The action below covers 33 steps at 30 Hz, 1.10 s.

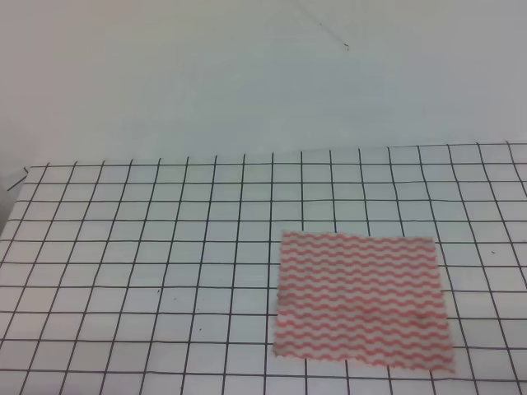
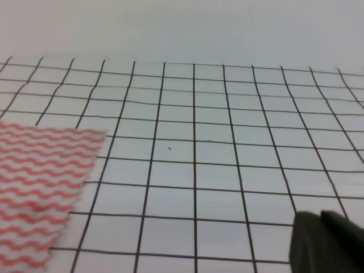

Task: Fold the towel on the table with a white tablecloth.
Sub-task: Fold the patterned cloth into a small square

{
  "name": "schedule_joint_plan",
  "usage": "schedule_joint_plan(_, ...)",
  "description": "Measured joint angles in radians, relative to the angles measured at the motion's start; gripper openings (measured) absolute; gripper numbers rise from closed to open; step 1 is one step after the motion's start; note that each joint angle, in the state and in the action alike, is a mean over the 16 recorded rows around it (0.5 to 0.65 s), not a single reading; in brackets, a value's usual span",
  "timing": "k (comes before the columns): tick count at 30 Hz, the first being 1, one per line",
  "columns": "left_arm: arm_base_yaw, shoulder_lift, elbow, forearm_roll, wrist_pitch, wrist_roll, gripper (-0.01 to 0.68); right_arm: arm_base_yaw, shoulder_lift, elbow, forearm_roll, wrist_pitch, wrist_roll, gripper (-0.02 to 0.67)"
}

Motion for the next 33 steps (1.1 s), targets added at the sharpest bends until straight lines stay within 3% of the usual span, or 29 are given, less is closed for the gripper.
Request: schedule_joint_plan(33,0.0,0.0,-0.001,-0.013,-0.007,0.0,0.0,0.0,0.0,0.0,0.005,0.003,0.0,-0.001)
